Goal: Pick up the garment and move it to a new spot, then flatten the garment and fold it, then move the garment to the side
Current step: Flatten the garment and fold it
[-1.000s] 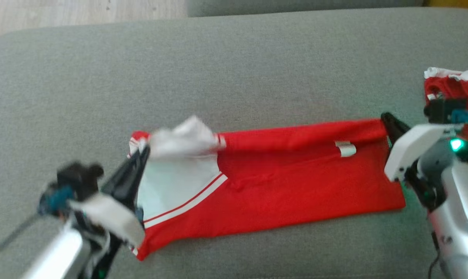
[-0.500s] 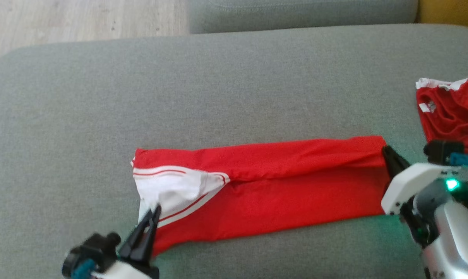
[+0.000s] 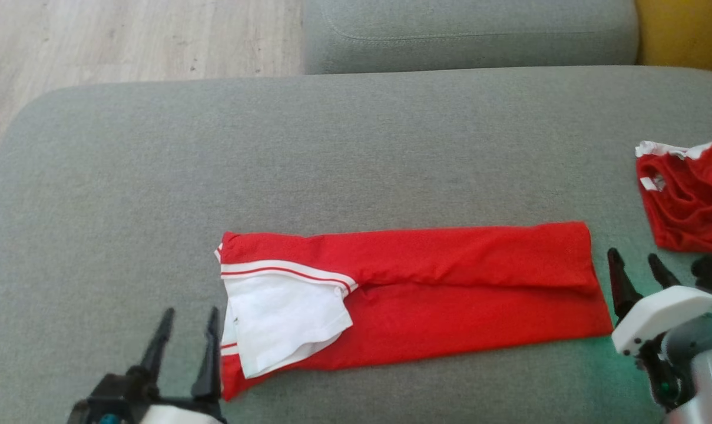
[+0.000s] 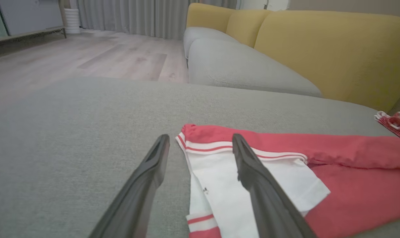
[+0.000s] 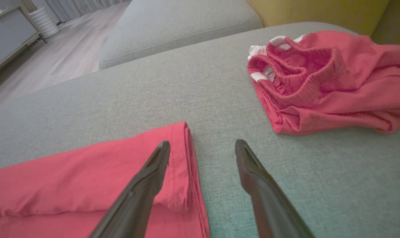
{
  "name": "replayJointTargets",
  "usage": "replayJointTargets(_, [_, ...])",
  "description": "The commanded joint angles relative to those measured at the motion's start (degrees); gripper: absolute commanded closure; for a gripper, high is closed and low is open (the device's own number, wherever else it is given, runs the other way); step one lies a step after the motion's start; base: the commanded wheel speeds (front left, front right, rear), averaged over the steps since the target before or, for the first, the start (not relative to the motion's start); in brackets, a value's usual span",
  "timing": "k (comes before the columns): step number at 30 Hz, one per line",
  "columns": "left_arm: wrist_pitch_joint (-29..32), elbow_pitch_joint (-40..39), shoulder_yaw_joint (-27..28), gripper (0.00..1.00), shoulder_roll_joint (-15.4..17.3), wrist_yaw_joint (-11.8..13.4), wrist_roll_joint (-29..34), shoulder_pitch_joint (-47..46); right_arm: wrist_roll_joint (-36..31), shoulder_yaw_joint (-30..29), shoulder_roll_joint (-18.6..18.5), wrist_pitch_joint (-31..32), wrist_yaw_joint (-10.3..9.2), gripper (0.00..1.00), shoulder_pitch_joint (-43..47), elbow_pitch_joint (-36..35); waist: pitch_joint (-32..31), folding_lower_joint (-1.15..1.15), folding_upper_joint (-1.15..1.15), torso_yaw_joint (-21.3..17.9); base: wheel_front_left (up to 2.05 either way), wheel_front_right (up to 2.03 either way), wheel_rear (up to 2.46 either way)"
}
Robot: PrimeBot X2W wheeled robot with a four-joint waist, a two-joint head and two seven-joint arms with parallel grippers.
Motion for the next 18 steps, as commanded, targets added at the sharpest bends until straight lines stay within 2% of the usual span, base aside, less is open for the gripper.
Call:
replayJointTargets(1, [-0.67,-1.93,2.88,0.00,0.60,0.55,0.61,-1.30,-0.45,0.92,-0.13,-0.15,0.37,0.00,-0.91,-2.29,0.00,0.00,-0.01,0.27,0.00,0.00,0.00])
replayJointTargets(6, [-0.69,-4.16,6.00,0.00,0.26,3.62,2.64,-0.17,-1.61,1.36,0.00,2.10,0.37,0.00,-0.67,-1.87,1.09,0.00,-0.01,2.17,0.00,0.00,0.00])
replayJointTargets(18, [-0.57,-6.93,7.24,0.00,0.44,5.07,3.52,-0.13,-5.69,0.43,0.29,4.33,0.37,0.00,-1.83,7.36,3.06,0.00,-0.01,5.34,0.00,0.00,0.00])
